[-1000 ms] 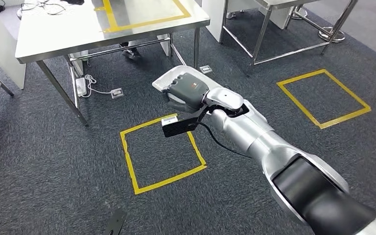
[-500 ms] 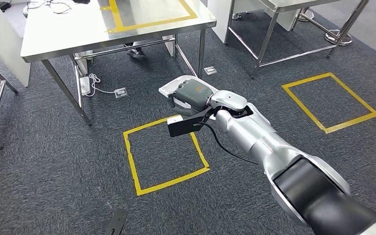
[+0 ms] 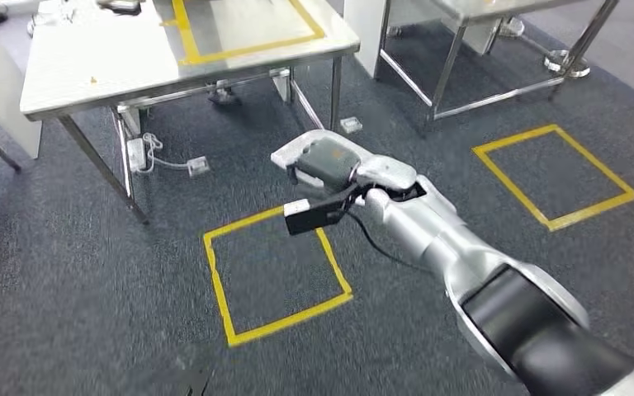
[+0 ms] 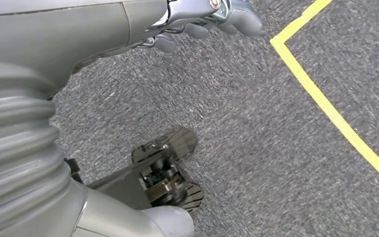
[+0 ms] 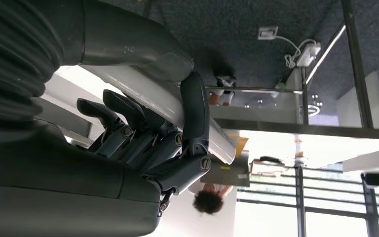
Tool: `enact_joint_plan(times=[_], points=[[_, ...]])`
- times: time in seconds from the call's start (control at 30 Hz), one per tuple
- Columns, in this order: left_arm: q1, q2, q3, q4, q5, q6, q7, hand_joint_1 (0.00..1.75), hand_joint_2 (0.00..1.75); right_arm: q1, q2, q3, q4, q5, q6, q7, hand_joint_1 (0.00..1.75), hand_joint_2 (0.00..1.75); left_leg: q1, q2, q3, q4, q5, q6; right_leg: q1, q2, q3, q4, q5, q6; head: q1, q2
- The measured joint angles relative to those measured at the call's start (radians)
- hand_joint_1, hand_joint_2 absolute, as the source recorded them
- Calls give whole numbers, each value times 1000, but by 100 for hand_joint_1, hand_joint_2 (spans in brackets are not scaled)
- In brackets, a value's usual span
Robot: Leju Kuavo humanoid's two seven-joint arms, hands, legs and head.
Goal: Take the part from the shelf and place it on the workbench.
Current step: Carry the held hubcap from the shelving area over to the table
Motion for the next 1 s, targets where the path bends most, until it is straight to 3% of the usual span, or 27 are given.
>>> enact_joint_plan(times=[0.1,0.13,0.23,0.27,0.3,0.33,0.4,0.47,0.57,0.63,0.73,0.77,0.8,0.83,0.9,0.93,0.97,1.0], points=[[0,-1,0,-1,0,1,-3,0,175,1,-3,0,-1,1,-3,-2,175,175,5,-4,19,-8,-15,23,-2,0,-16,44,0,13,4,0],[0,-1,0,-1,0,1,-4,0,175,2,-5,0,-2,1,-4,-2,175,175,6,-4,29,-10,-21,28,-3,0,-44,91,-7,17,6,0],[1,-2,0,0,0,2,-4,0,175,17,-10,0,-2,1,-9,-4,175,175,7,-7,54,-11,-44,35,-6,0,-174,267,-60,28,8,0],[3,-2,0,0,-1,2,-4,0,175,26,-14,0,-2,1,-11,-4,175,175,7,-9,65,-11,-53,35,-6,-1,-206,292,-69,29,8,0],[4,-2,0,0,-1,2,-4,0,175,34,-17,0,-2,0,-13,-5,175,175,7,-12,79,-11,-63,33,-7,-1,-221,282,-58,27,9,0],[5,-2,0,0,-1,2,-4,0,175,39,-21,0,-3,0,-14,-6,175,175,7,-14,94,-11,-74,31,-7,-1,-220,238,-25,25,9,0],[6,-2,0,0,-1,2,-4,0,175,44,-28,0,-5,0,-14,-7,175,175,5,-16,122,-10,-97,24,-4,-2,-189,95,85,15,10,0],[5,-2,0,1,-2,2,-4,0,175,47,-32,0,-8,0,-13,-7,175,175,2,-17,137,-13,-119,14,2,-3,-164,8,143,6,10,0],[6,-2,0,1,-2,2,-2,0,175,50,-35,0,-21,4,-11,-6,175,175,-1,-15,150,4,-123,-5,1,1,-138,-6,138,-12,11,0],[4,-1,0,0,-3,2,-1,0,175,46,-36,0,-28,7,-10,-6,175,175,0,-10,129,67,-125,-14,-2,2,-115,-8,127,-27,8,0],[3,0,0,0,-5,2,1,0,175,43,-36,1,-33,10,-11,-7,175,175,0,-5,14,232,-192,-22,0,3,-87,-8,101,-37,4,0],[5,0,0,0,-7,2,2,0,175,45,-36,1,-35,10,-11,-8,175,175,0,-5,-19,261,-212,-22,1,4,-78,-7,91,-37,4,0],[7,0,0,0,-8,1,2,0,175,47,-37,1,-39,8,-12,-10,175,175,0,-5,-39,260,-212,-20,3,4,-68,-6,82,-37,4,0],[8,0,0,0,-10,1,1,0,175,48,-37,1,-44,6,-13,-13,175,175,-1,-5,-41,226,-187,-17,4,5,-56,-5,72,-37,4,0],[9,0,0,0,-12,1,0,0,175,48,-37,1,-54,-1,-13,-20,175,175,-5,-4,-17,95,-78,-3,8,5,-31,-4,52,-34,5,0],[10,1,-1,1,-13,1,0,0,175,47,-36,1,-57,-9,-10,-26,175,175,-9,-4,-5,37,-38,4,9,6,-22,-4,44,-31,5,0],[10,1,-1,1,-14,1,-1,0,175,45,-36,2,-60,-19,-4,-32,175,175,-13,-3,6,0,-12,10,10,6,-17,-4,36,-26,5,0],[10,1,-1,1,-14,1,-1,0,175,44,-35,2,-62,-30,1,-38,175,175,-15,-3,10,-17,-3,15,10,7,-14,0,33,-21,5,0]])
